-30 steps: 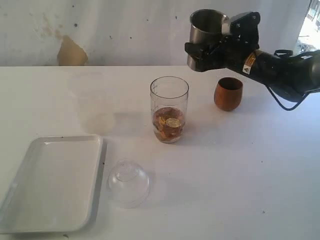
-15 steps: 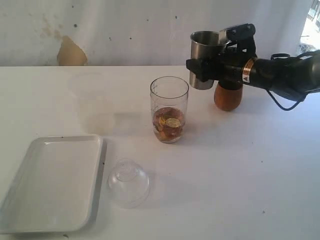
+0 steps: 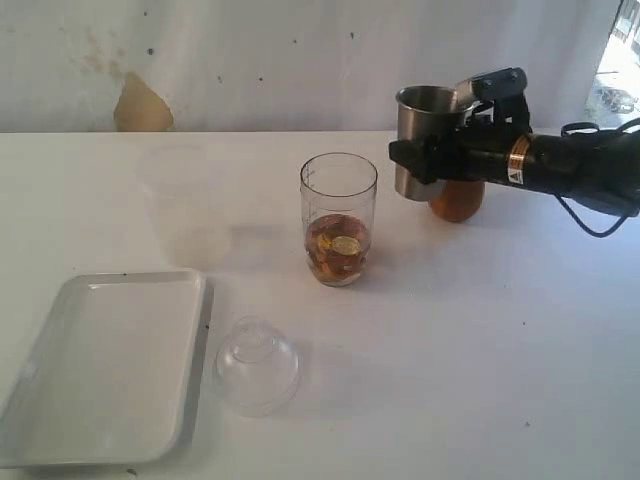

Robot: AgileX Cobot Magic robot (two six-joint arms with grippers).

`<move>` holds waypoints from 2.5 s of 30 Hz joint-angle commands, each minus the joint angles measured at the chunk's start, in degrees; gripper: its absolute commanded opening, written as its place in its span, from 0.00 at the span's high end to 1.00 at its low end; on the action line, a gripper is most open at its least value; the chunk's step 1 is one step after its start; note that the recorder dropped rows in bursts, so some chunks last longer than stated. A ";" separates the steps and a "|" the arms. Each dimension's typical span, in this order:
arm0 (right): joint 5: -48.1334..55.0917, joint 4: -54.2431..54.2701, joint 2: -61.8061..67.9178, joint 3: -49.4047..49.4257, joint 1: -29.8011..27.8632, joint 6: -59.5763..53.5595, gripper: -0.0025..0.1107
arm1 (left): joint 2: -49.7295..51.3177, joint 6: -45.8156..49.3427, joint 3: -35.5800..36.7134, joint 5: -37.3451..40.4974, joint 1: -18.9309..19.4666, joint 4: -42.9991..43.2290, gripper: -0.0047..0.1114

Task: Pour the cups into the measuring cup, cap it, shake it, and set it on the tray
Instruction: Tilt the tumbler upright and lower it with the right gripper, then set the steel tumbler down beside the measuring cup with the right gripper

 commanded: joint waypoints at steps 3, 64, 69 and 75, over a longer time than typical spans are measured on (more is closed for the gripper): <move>-9.16 0.41 -0.34 3.49 -0.12 -5.76 0.98 | -0.28 0.00 0.28 0.10 -0.23 0.08 0.96; -14.50 1.75 10.56 3.58 2.70 -19.84 0.98 | -0.28 0.00 0.28 0.10 -0.23 0.08 0.96; -13.50 6.17 10.56 3.58 2.59 -22.29 0.98 | -0.28 0.00 0.28 0.10 -0.23 0.08 0.96; -13.39 10.28 10.89 3.58 2.59 -25.96 0.98 | -0.28 0.00 0.28 0.10 -0.23 0.08 0.96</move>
